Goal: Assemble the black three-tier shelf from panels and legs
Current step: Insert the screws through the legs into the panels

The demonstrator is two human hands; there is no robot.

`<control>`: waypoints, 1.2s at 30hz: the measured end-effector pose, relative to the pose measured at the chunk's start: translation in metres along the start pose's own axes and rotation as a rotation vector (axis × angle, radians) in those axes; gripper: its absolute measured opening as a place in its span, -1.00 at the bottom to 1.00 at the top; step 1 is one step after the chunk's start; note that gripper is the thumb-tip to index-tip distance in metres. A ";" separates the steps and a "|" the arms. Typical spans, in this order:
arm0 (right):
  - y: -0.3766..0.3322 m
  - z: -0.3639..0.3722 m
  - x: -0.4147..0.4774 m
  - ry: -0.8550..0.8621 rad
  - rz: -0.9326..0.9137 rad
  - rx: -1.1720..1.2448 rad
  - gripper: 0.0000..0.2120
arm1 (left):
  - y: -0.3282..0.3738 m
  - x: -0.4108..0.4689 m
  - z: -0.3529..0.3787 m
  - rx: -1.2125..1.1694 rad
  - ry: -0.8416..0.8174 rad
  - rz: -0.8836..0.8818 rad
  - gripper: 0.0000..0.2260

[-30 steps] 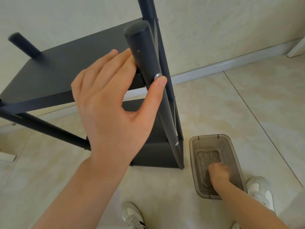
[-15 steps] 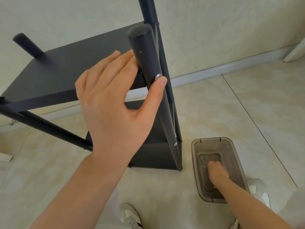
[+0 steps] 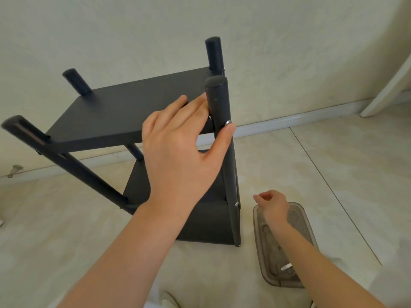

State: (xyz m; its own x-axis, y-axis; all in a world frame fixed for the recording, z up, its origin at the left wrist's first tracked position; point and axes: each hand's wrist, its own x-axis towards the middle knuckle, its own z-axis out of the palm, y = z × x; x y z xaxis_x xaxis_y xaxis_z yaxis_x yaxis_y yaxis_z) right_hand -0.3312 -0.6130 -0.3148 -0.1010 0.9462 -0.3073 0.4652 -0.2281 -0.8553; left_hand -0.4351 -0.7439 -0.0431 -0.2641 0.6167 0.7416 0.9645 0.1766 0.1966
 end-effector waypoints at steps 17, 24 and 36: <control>-0.131 -0.019 -0.093 -0.291 -0.253 0.581 -0.67 | -0.003 0.006 -0.001 0.049 -0.028 -0.028 -0.60; -0.153 -0.009 -0.083 -0.393 -0.329 0.496 -0.67 | -0.022 0.019 -0.007 0.049 -0.011 -0.115 -0.63; -0.255 0.054 -0.101 -0.578 -0.477 0.340 -0.76 | -0.116 0.046 -0.055 0.055 0.150 -0.367 -0.66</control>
State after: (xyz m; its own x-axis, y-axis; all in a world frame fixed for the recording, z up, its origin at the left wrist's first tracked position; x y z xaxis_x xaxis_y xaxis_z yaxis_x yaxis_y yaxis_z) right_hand -0.4873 -0.6627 -0.0884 -0.7005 0.7128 0.0346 -0.0252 0.0238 -0.9994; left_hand -0.5585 -0.7779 0.0037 -0.5827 0.3870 0.7146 0.8033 0.4076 0.4343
